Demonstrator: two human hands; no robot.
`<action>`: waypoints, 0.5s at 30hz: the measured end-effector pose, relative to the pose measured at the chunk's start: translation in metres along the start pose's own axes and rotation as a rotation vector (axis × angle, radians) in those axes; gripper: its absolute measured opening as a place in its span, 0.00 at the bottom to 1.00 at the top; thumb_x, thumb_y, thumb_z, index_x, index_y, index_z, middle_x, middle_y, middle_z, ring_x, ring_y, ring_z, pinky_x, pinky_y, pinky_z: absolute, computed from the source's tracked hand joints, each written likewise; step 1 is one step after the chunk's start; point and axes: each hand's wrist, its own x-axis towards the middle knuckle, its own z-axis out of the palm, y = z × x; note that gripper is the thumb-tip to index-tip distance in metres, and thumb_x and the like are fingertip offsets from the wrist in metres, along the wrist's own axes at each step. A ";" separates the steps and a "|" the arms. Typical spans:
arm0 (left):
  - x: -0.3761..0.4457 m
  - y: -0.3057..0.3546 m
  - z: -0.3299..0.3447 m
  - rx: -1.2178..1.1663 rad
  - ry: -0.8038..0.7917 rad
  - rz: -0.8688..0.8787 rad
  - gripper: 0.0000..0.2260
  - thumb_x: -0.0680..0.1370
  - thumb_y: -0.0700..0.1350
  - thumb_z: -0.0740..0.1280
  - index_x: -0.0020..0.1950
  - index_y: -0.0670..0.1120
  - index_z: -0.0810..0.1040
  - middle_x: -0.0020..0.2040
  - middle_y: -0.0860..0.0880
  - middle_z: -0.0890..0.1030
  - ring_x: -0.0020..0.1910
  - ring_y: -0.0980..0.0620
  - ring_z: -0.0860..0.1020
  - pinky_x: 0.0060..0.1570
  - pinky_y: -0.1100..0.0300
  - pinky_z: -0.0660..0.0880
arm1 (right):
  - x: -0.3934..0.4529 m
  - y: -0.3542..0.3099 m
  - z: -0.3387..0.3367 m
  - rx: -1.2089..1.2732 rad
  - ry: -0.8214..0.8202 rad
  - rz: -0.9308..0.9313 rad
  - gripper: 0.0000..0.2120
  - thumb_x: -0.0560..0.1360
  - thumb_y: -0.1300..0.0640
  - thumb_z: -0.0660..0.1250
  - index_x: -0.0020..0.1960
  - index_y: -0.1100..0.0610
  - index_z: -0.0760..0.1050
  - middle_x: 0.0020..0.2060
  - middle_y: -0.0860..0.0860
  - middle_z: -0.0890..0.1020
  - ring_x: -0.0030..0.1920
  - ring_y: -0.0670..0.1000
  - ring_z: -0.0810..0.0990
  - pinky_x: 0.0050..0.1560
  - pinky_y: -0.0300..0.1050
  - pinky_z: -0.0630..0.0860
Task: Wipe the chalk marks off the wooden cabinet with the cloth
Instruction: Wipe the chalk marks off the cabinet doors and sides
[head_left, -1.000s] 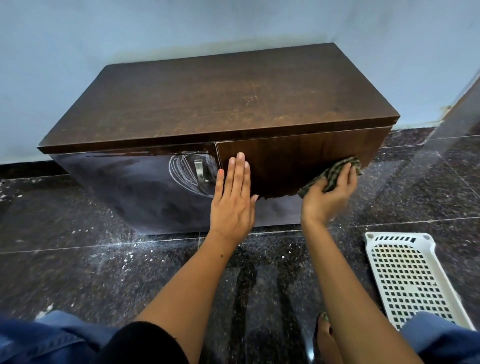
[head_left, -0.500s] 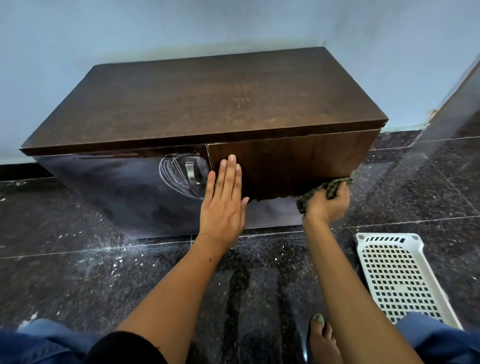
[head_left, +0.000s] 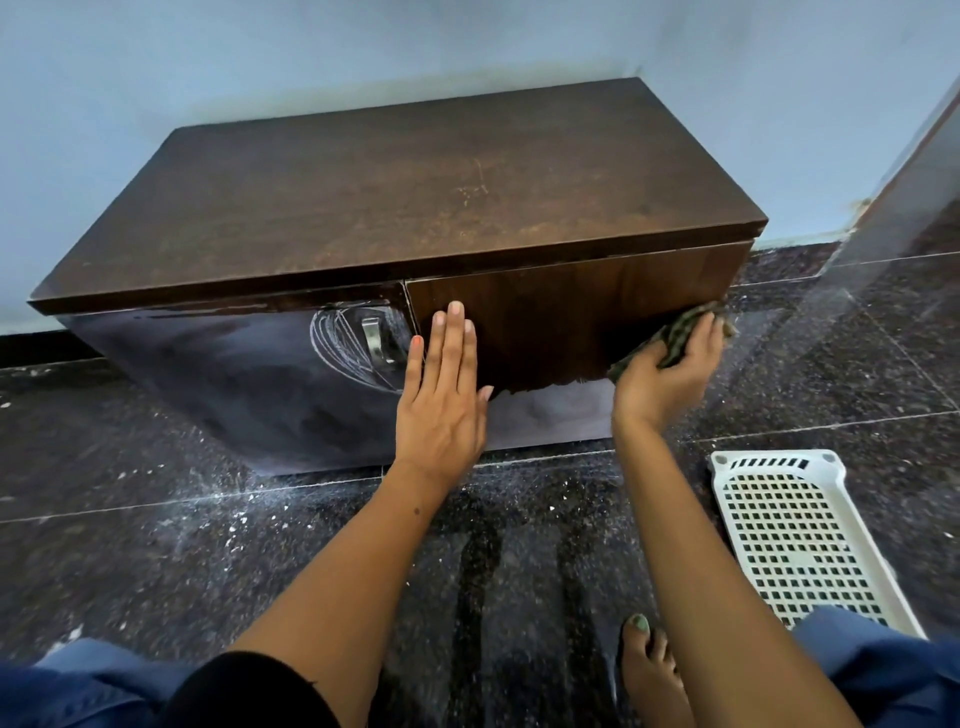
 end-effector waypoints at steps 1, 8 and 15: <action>0.000 0.000 0.000 -0.001 0.001 0.000 0.28 0.81 0.49 0.49 0.76 0.36 0.48 0.76 0.39 0.46 0.76 0.42 0.47 0.74 0.49 0.41 | -0.006 -0.002 0.003 0.012 -0.006 -0.067 0.27 0.74 0.70 0.60 0.72 0.63 0.63 0.73 0.56 0.63 0.73 0.54 0.61 0.70 0.36 0.56; -0.001 -0.012 0.000 0.070 0.006 0.077 0.28 0.82 0.50 0.50 0.76 0.36 0.49 0.77 0.39 0.47 0.76 0.43 0.48 0.75 0.49 0.43 | 0.014 0.022 -0.001 0.017 0.014 0.348 0.26 0.74 0.69 0.59 0.72 0.60 0.66 0.71 0.54 0.68 0.71 0.53 0.66 0.71 0.39 0.58; -0.001 -0.007 0.001 0.048 0.006 0.040 0.28 0.81 0.50 0.52 0.76 0.36 0.49 0.77 0.39 0.46 0.77 0.43 0.46 0.75 0.49 0.44 | -0.019 -0.003 0.009 0.045 -0.029 -0.061 0.28 0.74 0.71 0.59 0.73 0.63 0.61 0.74 0.55 0.61 0.73 0.54 0.60 0.70 0.37 0.58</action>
